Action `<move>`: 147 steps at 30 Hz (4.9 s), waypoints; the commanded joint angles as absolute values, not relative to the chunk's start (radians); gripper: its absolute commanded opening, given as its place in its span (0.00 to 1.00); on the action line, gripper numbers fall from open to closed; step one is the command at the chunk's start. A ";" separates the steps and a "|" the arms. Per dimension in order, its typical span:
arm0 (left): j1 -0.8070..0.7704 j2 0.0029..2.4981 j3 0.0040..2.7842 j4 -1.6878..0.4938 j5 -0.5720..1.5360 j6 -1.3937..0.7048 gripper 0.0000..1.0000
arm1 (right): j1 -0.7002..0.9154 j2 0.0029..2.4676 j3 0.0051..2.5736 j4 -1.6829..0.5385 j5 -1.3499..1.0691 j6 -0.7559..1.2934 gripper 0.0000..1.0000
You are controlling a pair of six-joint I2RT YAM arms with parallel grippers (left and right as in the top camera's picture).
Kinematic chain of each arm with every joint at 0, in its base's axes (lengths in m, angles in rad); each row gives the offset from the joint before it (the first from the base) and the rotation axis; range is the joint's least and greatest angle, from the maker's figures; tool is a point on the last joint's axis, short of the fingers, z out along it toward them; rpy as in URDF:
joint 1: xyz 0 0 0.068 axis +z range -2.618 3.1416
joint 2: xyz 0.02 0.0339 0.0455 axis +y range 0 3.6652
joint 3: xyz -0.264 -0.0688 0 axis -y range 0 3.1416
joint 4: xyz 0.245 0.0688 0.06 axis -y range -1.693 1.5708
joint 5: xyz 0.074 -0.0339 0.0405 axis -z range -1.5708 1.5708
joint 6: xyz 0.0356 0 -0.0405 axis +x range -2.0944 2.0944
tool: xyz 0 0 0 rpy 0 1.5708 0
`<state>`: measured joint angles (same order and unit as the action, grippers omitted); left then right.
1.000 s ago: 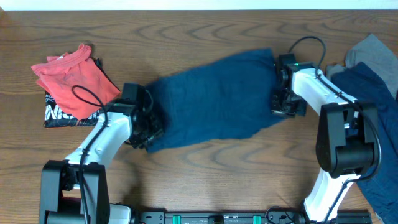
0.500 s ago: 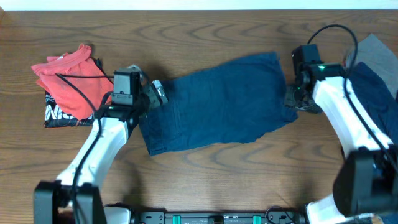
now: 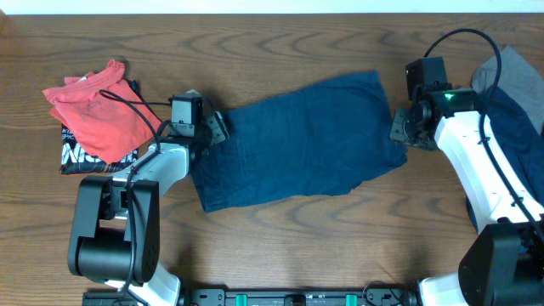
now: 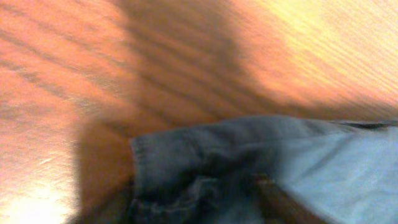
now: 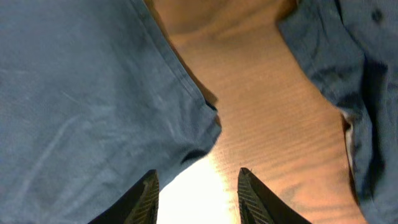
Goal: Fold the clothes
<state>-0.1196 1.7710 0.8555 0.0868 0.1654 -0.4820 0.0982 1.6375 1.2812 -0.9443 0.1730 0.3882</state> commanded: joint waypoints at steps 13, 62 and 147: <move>-0.109 1.330 0.862 -0.287 0.408 -0.503 0.06 | 0.083 1.720 1.287 -0.593 0.052 0.277 0.44; -0.109 1.532 0.758 -0.555 0.039 -0.735 0.51 | 0.131 2.031 1.275 -0.743 -0.085 0.048 0.40; -0.068 1.526 1.340 -0.854 0.696 -0.601 0.06 | 0.845 2.003 1.037 -0.020 -0.381 0.258 0.03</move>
